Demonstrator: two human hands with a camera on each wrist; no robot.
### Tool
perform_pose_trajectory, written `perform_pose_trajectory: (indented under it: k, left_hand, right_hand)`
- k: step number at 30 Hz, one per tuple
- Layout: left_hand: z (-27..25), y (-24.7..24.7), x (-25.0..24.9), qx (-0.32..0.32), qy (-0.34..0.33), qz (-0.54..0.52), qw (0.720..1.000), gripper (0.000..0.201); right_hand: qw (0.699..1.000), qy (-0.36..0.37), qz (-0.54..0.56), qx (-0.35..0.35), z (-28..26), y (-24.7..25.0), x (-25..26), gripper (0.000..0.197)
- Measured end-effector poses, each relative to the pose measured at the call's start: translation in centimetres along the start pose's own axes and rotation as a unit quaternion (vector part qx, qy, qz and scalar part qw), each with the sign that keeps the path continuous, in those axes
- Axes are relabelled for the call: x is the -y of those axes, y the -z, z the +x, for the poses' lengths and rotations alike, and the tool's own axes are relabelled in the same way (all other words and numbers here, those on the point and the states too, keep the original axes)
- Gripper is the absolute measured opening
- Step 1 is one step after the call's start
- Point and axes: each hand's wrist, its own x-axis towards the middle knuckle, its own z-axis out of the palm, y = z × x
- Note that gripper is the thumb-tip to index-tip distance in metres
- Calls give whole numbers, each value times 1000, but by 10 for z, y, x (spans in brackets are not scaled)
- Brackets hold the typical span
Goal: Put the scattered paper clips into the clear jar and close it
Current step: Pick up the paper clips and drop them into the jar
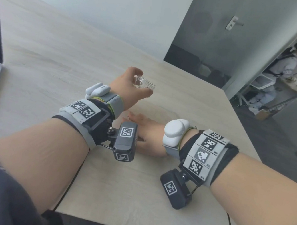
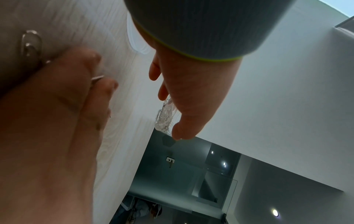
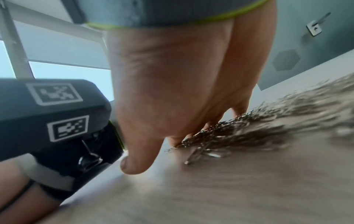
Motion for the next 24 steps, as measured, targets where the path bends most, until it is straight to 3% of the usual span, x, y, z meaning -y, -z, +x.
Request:
perform_pose_trajectory:
  k: [12,17,21,24]
  left_hand:
    - [-29,-21,5,23,10,-21,999,54]
    - [-35,-33,6,34,11,-18,999,52]
    - [-34,-42,3,46,16,-12,999,57]
    - [-34,-51,-2,64,23,-15,998,54]
  right_hand:
    - [999,-44,23,17,-67,-15,-26,74]
    - [996,-40,77,-23,-83,-10,-40,82]
    - [977,-136,150,-59,-94,-1,-73,102]
    - [967,-207,148,-28,-95,-5,-91,115]
